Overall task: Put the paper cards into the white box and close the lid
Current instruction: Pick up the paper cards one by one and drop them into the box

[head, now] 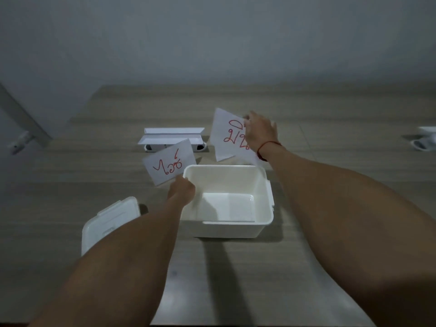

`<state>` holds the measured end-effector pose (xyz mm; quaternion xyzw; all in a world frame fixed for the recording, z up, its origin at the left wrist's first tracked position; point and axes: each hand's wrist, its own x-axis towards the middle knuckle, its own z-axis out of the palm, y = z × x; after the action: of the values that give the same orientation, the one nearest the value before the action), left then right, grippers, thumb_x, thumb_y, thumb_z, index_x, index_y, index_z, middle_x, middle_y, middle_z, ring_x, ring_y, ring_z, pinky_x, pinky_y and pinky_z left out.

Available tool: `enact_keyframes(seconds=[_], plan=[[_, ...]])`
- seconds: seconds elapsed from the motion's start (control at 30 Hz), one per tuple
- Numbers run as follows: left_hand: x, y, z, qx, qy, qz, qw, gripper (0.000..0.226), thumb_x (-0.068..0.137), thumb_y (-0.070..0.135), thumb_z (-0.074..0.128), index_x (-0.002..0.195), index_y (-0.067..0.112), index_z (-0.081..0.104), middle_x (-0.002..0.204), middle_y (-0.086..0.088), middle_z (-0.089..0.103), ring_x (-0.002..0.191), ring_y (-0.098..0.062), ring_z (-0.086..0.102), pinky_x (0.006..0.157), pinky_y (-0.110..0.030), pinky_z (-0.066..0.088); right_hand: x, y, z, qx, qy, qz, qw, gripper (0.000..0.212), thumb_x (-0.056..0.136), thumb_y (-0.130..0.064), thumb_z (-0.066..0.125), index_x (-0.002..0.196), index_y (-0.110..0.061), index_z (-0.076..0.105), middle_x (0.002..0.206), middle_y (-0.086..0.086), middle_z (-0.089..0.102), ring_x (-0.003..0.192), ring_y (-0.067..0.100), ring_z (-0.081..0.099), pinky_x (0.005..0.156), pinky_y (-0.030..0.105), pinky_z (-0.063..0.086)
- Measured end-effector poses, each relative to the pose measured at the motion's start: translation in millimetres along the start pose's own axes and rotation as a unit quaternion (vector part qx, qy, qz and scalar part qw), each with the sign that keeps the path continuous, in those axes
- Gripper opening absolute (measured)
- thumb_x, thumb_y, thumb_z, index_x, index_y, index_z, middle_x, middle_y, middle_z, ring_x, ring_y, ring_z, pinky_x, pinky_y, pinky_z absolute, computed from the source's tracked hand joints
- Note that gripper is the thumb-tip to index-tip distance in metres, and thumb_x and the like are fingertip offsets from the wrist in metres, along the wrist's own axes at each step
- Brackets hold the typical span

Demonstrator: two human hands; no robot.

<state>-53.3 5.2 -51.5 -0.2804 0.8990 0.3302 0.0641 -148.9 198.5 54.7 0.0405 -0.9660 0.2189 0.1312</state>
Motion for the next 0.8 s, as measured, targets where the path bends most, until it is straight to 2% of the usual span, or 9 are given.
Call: enact_keyframes(seconds=[0.13, 0.23, 0.33, 0.4, 0.5, 0.6, 0.67, 0.73, 0.8], plan=[[-7.4, -6.6, -6.2, -0.012, -0.041, 0.009, 0.999, 0.042, 0.097, 0.015, 0.034, 0.133, -0.005, 0.046, 0.129, -0.025, 0.055, 0.117, -0.039, 0.055, 0.083, -0.038, 0.044, -17.5, -11.7, -14.5, 0.033, -0.011, -0.004, 0.999, 0.031, 0.099, -0.022, 0.033, 0.112, -0.01, 0.057, 0.119, 0.015, 0.064, 0.115, 0.033, 0.054, 0.096, 0.039, 0.034], [-12.0, -11.6, -4.8, -0.028, -0.036, 0.009, 0.999, 0.041, 0.098, 0.015, 0.033, 0.132, -0.004, 0.048, 0.122, -0.023, 0.059, 0.109, -0.035, 0.058, 0.074, -0.034, 0.041, -41.9, -11.3, -8.1, 0.043, -0.097, 0.008, 0.994, 0.028, 0.099, -0.02, 0.035, 0.11, -0.013, 0.059, 0.118, 0.012, 0.066, 0.115, 0.03, 0.055, 0.102, 0.039, 0.032], [-16.1, -15.2, -3.5, -0.049, -0.026, 0.019, 0.998, 0.04, 0.099, 0.014, 0.03, 0.129, -0.003, 0.05, 0.124, -0.023, 0.058, 0.112, -0.036, 0.056, 0.086, -0.041, 0.045, -68.8, -2.4, 8.6, 0.061, -0.185, 0.044, 0.98, 0.026, 0.097, -0.014, 0.038, 0.109, -0.015, 0.061, 0.117, 0.009, 0.066, 0.112, 0.029, 0.056, 0.1, 0.037, 0.034], [-17.7, -17.0, -3.4, -0.051, -0.018, 0.036, 0.998, 0.041, 0.101, 0.014, 0.026, 0.13, -0.003, 0.049, 0.13, -0.024, 0.053, 0.119, -0.038, 0.051, 0.097, -0.045, 0.042, -83.9, 5.7, 21.1, 0.066, -0.26, 0.054, 0.962, 0.025, 0.097, -0.017, 0.041, 0.109, -0.014, 0.062, 0.121, 0.009, 0.064, 0.109, 0.027, 0.056, 0.096, 0.031, 0.039], [-19.7, -17.5, -3.4, -0.037, -0.003, 0.054, 0.998, 0.041, 0.102, 0.014, 0.025, 0.13, -0.004, 0.049, 0.133, -0.024, 0.051, 0.122, -0.039, 0.049, 0.101, -0.045, 0.04, -105.9, 8.2, 32.8, 0.061, -0.361, 0.039, 0.93, 0.027, 0.096, -0.02, 0.047, 0.114, -0.012, 0.065, 0.126, 0.01, 0.062, 0.112, 0.025, 0.057, 0.096, 0.03, 0.044], [-21.1, -17.7, -2.6, -0.025, 0.003, 0.068, 0.997, 0.041, 0.101, 0.013, 0.024, 0.128, -0.005, 0.05, 0.132, -0.025, 0.051, 0.121, -0.04, 0.05, 0.1, -0.045, 0.041, -120.7, 5.8, 37.4, 0.057, -0.406, 0.014, 0.912, 0.023, 0.09, -0.023, 0.058, 0.106, -0.014, 0.072, 0.121, 0.006, 0.067, 0.105, 0.021, 0.06, 0.097, 0.031, 0.047], [-22.5, -19.4, -2.2, -0.027, 0.004, 0.072, 0.997, 0.042, 0.102, 0.014, 0.023, 0.128, -0.004, 0.049, 0.131, -0.025, 0.052, 0.12, -0.04, 0.051, 0.101, -0.046, 0.042, -125.0, 3.1, 35.1, 0.061, -0.445, 0.032, 0.893, 0.022, 0.085, -0.029, 0.064, 0.102, -0.02, 0.074, 0.113, 0.0, 0.068, 0.1, 0.018, 0.06, 0.092, 0.03, 0.049], [-22.9, -21.5, -3.6, -0.034, -0.005, 0.069, 0.997, 0.042, 0.102, 0.016, 0.023, 0.13, -0.003, 0.048, 0.131, -0.024, 0.052, 0.12, -0.038, 0.05, 0.102, -0.047, 0.043, -125.5, -1.2, 32.0, 0.082, -0.497, 0.065, 0.861, 0.026, 0.087, -0.029, 0.062, 0.108, -0.017, 0.072, 0.11, 0.001, 0.07, 0.095, 0.014, 0.061, 0.085, 0.028, 0.049], [-21.9, -22.4, -6.0, -0.042, -0.019, 0.054, 0.998, 0.044, 0.102, 0.022, 0.023, 0.131, -0.001, 0.048, 0.13, -0.023, 0.053, 0.119, -0.037, 0.051, 0.102, -0.045, 0.043, -123.4, -6.7, 28.6, 0.105, -0.498, 0.08, 0.857, 0.031, 0.091, -0.028, 0.057, 0.115, -0.01, 0.068, 0.113, 0.002, 0.072, 0.093, 0.013, 0.063, 0.084, 0.029, 0.049]])
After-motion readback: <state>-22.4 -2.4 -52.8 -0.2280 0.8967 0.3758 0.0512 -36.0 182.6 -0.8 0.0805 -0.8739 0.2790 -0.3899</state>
